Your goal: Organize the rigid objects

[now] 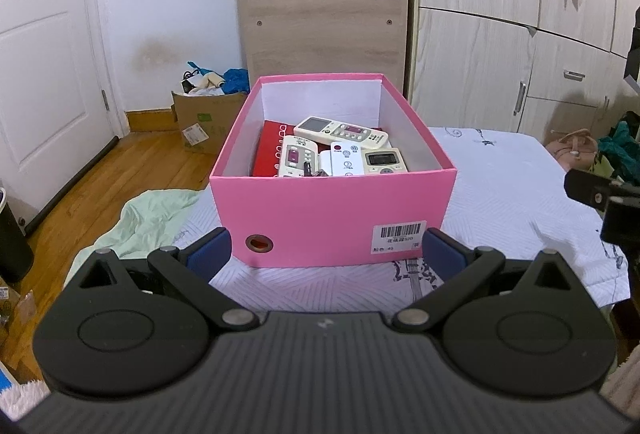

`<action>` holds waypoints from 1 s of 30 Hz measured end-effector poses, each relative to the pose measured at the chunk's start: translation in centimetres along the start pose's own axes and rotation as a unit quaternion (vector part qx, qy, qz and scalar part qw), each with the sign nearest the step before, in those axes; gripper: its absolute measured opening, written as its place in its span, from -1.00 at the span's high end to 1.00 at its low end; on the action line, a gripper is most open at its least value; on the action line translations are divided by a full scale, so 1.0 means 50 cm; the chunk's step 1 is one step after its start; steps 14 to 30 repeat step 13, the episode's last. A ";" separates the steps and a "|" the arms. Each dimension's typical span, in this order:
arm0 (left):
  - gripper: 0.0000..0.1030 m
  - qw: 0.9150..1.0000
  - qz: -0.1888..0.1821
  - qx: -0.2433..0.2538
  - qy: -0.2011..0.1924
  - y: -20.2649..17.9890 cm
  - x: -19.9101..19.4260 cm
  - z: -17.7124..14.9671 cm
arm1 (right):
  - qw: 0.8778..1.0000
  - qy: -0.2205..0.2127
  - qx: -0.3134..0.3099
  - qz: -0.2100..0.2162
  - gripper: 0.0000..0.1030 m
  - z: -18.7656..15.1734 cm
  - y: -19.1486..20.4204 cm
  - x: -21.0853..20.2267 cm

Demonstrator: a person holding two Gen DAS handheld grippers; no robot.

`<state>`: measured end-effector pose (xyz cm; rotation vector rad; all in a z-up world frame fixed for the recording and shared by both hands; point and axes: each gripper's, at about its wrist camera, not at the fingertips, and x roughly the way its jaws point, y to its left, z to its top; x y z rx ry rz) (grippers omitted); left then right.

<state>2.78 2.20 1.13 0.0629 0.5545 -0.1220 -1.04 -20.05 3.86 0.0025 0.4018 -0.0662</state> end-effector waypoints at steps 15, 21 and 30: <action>-1.00 1.000 -0.003 -0.003 0.002 0.004 0.002 0.001 | 1.000 0.002 -0.003 0.000 -1.00 -0.003 0.001 0.002; -1.00 1.000 -0.003 -0.003 0.002 0.004 0.002 0.001 | 1.000 0.002 -0.003 0.000 -1.00 -0.003 0.001 0.002; -1.00 1.000 -0.003 -0.003 0.002 0.004 0.002 0.001 | 1.000 0.002 -0.003 0.000 -1.00 -0.003 0.001 0.002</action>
